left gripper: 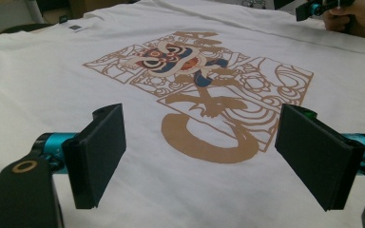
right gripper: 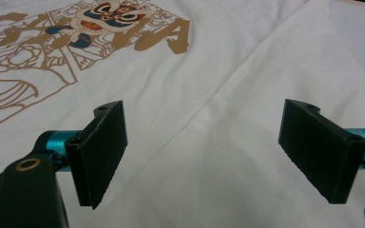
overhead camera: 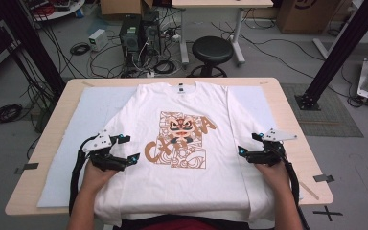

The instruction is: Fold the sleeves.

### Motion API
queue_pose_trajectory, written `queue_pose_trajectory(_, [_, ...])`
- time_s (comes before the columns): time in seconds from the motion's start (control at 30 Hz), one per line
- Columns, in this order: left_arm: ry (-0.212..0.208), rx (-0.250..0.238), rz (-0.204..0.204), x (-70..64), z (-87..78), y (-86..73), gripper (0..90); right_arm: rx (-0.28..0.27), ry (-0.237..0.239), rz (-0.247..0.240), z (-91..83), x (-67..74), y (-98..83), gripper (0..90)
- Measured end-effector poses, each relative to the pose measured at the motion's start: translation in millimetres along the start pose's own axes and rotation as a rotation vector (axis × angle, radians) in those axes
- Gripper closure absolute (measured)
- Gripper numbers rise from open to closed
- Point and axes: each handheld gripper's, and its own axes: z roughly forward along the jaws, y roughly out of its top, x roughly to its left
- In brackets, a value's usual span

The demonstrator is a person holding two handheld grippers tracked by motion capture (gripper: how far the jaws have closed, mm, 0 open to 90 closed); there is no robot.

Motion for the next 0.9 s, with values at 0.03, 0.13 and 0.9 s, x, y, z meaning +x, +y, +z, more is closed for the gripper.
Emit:
queue_pose_trajectory(0.03, [0.0, 0.001, -0.001, 0.2, -0.2, 0.0, 17.4, 0.0, 0.001, 0.002, -0.1, 0.0, 0.0, 16.8])
queue_pose_trajectory(0.13, [-0.001, 0.0, 0.0, 0.3, -0.5, -0.1, 17.4, 0.002, 0.002, 0.004, 0.0, -0.3, 0.1, 16.8])
queue_pose_trajectory(0.9, [0.003, 0.001, -0.003, 0.3, -0.5, 0.0, 17.4, 0.004, -0.004, -0.007, 0.7, 0.5, 0.2, 16.8])
